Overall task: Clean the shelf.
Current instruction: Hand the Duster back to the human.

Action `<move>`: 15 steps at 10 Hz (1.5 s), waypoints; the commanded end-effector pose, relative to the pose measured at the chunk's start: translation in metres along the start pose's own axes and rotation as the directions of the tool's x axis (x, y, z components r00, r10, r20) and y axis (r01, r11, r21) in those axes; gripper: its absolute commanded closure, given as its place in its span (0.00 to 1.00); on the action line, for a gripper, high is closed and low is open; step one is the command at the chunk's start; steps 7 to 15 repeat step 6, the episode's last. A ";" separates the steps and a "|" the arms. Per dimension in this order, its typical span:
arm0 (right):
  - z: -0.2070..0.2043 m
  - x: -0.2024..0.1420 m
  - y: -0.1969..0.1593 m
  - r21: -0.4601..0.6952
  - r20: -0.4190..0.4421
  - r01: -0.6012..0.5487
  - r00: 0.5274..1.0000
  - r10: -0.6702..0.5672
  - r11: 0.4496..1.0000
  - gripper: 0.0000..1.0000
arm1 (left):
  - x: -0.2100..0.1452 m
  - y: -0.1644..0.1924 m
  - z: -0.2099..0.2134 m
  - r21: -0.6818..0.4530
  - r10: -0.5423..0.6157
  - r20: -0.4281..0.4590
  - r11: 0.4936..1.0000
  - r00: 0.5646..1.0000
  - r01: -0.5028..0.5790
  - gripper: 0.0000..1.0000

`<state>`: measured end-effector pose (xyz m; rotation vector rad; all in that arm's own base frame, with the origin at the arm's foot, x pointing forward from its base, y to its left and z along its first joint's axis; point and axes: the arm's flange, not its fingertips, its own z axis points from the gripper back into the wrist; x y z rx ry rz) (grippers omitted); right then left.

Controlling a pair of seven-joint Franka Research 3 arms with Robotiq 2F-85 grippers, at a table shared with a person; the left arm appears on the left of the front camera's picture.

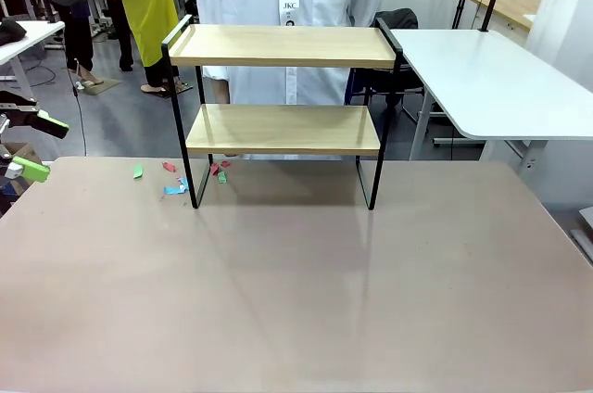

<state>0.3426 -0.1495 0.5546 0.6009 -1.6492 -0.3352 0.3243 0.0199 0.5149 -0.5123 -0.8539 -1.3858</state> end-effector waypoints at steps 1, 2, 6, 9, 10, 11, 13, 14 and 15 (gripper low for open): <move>0.002 0.000 0.000 -0.003 0.003 0.004 1.000 -0.004 1.000 0.00 | 0.000 0.001 0.000 0.000 -0.017 0.029 1.000 0.999 0.017 0.00; 0.002 0.000 0.000 -0.003 0.003 0.004 1.000 -0.004 1.000 0.00 | 0.000 0.001 0.000 0.000 -0.017 0.029 1.000 0.999 0.017 0.00; 0.002 0.000 0.000 -0.003 0.003 0.004 1.000 -0.004 1.000 0.00 | 0.000 0.001 0.000 0.000 -0.017 0.029 1.000 0.999 0.017 0.00; 0.002 0.000 0.000 -0.003 0.003 0.004 1.000 -0.004 1.000 0.00 | 0.000 0.001 0.000 0.000 -0.017 0.029 1.000 0.999 0.017 0.00; 0.002 0.000 0.000 -0.003 0.003 0.004 1.000 -0.004 1.000 0.00 | 0.000 0.001 0.000 0.000 -0.017 0.029 1.000 0.999 0.017 0.00; 0.002 0.000 0.000 -0.003 0.003 0.004 1.000 -0.004 1.000 0.00 | 0.000 0.001 0.000 0.000 -0.017 0.029 1.000 0.999 0.017 0.00; 0.002 0.000 0.000 -0.003 0.003 0.004 1.000 -0.004 1.000 0.00 | 0.000 0.001 0.000 0.000 -0.017 0.029 1.000 0.999 0.017 0.00; 0.002 0.000 0.000 -0.003 0.003 0.004 1.000 -0.004 1.000 0.00 | 0.000 0.001 0.000 0.000 -0.017 0.029 1.000 0.999 0.017 0.00; 0.002 0.000 0.000 -0.003 0.003 0.004 1.000 -0.004 1.000 0.00 | 0.000 0.001 0.000 0.000 -0.017 0.029 1.000 0.999 0.017 0.00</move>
